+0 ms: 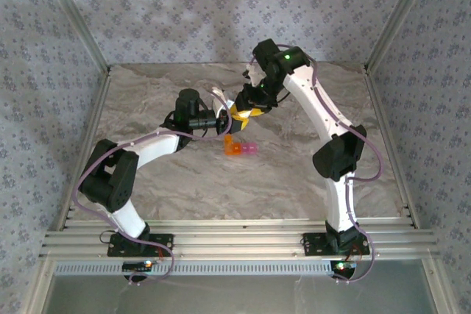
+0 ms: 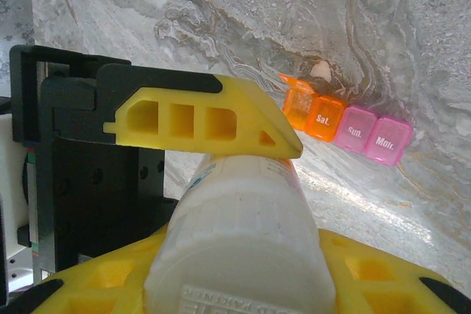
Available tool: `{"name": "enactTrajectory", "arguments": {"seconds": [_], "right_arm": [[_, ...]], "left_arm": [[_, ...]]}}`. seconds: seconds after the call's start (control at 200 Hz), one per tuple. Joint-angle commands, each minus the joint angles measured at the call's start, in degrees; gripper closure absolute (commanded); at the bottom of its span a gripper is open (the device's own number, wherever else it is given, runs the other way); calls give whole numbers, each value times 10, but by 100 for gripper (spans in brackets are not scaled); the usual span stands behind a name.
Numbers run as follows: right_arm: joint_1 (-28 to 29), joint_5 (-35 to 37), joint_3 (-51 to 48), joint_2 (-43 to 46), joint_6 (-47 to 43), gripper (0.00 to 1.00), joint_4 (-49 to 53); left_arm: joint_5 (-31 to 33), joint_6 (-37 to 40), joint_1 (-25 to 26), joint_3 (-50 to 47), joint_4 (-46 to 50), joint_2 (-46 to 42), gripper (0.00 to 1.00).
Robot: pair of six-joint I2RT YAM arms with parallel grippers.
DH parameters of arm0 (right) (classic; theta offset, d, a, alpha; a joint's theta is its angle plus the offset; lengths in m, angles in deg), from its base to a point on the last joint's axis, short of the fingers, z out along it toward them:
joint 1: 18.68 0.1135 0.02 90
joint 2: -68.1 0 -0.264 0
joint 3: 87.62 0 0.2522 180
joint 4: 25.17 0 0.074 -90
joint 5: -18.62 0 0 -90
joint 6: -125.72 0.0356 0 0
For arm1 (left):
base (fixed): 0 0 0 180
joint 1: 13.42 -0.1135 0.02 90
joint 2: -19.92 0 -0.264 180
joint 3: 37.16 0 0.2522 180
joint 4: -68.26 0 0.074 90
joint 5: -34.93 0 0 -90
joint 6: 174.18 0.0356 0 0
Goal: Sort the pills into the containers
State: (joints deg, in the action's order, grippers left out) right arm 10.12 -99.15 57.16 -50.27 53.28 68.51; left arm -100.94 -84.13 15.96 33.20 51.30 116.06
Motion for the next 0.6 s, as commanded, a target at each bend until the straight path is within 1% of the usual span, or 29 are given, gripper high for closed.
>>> {"name": "enactTrajectory", "arguments": {"seconds": [0.0, 0.08, 0.17, 0.315, 0.38, 0.485, 0.595], "right_arm": [[-11, -23, -24, 34, 28, 57, -26], [-30, -33, -57, 62, 46, 47, -57], [-52, -47, -113, 107, 70, 42, -104], [-83, -41, -217, 177, 110, 40, -174], [-93, -34, -261, 203, 134, 40, -211], [-101, 8, -299, 229, 172, 39, -251], [-100, 65, -319, 245, 221, 38, -291]], "left_arm": [[2, -31, 1, 27, 6, 2, 100], [7, -38, 1, 30, 10, -1, 100], [20, -49, 0, 34, 16, -5, 100], [48, -75, -3, 49, 48, -5, 100], [57, -83, -3, 48, 48, -4, 100], [68, -89, -3, 44, 44, -4, 100], [58, -73, -4, 49, 60, -5, 100]]}}
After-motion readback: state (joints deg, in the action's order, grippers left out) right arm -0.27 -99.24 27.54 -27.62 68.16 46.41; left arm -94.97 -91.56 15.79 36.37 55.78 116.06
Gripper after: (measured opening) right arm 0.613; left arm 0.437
